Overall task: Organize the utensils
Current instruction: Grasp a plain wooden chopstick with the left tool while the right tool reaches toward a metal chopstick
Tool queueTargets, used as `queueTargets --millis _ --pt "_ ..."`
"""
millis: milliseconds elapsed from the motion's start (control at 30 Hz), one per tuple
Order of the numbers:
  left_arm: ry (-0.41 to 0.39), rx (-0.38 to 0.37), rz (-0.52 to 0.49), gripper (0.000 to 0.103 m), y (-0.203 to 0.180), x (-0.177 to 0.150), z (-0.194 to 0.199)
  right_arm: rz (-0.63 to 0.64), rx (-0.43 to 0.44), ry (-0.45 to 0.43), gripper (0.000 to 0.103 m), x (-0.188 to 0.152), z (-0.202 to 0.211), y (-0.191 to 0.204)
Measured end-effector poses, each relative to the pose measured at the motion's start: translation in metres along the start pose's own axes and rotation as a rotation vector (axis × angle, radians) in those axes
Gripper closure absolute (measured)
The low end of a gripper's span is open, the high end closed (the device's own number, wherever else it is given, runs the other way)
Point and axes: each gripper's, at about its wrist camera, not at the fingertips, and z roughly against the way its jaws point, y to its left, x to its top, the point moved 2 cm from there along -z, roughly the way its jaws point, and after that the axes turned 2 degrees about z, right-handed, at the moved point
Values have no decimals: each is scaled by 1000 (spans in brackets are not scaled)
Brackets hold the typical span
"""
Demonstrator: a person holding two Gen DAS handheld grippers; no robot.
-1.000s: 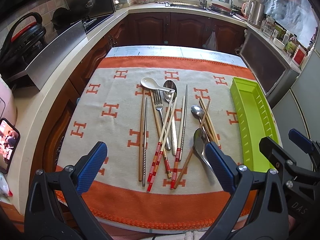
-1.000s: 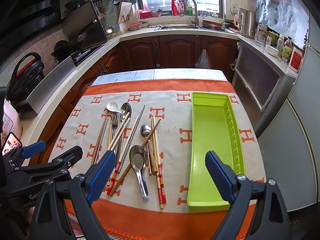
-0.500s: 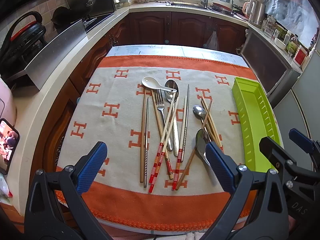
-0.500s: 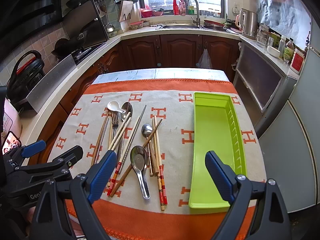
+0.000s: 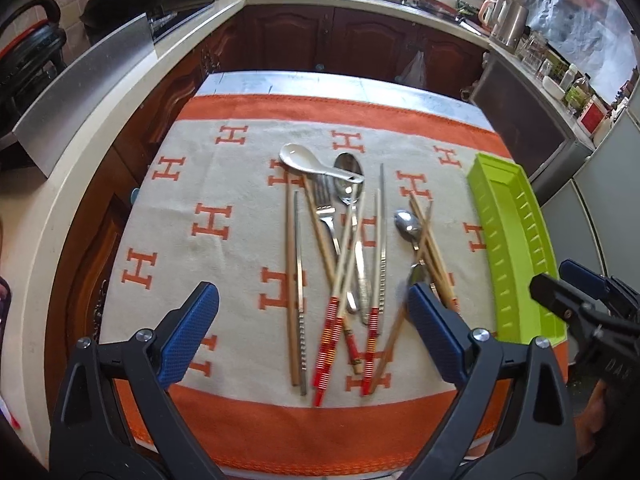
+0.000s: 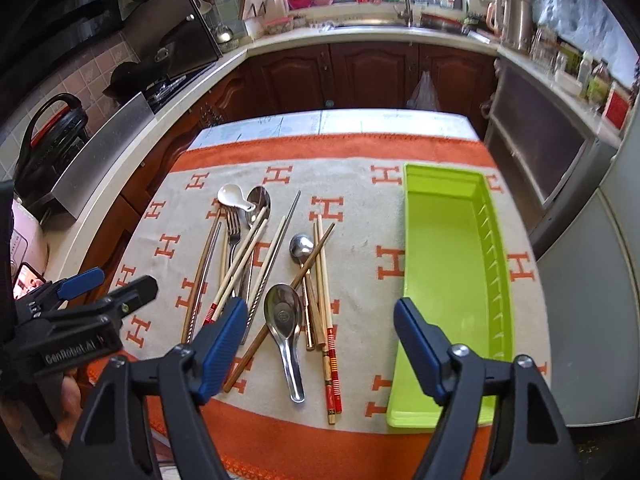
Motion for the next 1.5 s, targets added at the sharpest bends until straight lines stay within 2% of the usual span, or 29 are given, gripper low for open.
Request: queueTargets --millis 133,233,300,400,467,533,633,833,933,1100,1267,1367,1500 --pt "46 12 -1 8 23 11 -20 -16 35 54 43 12 -19 -3" --pt "70 -8 0 9 39 15 -36 -11 56 86 43 21 -34 0" --pt "87 -14 -2 11 44 17 -48 -10 84 112 47 27 -45 6" --pt "118 0 -1 31 51 19 -70 -10 129 159 52 35 -65 20" --pt "159 -17 16 43 55 19 -88 -7 154 185 55 39 -77 30" --pt "197 -44 34 48 56 19 -102 -6 178 212 56 42 -92 40" --pt "210 -67 37 56 53 19 -118 -23 209 256 60 46 -112 51" --pt "256 -62 22 76 44 21 -141 -67 245 331 63 42 -137 59" --pt "274 -77 20 77 42 20 -150 -68 245 345 63 42 -140 61" --pt "258 -71 -9 77 36 20 -155 -53 244 349 63 42 -141 67" --pt "255 -101 13 85 44 19 -152 -36 271 355 63 42 -141 79" --pt "251 -90 7 86 44 16 -150 -26 292 364 63 41 -142 89" --pt "232 -26 -54 86 35 11 -146 -30 300 376 67 41 -147 97"
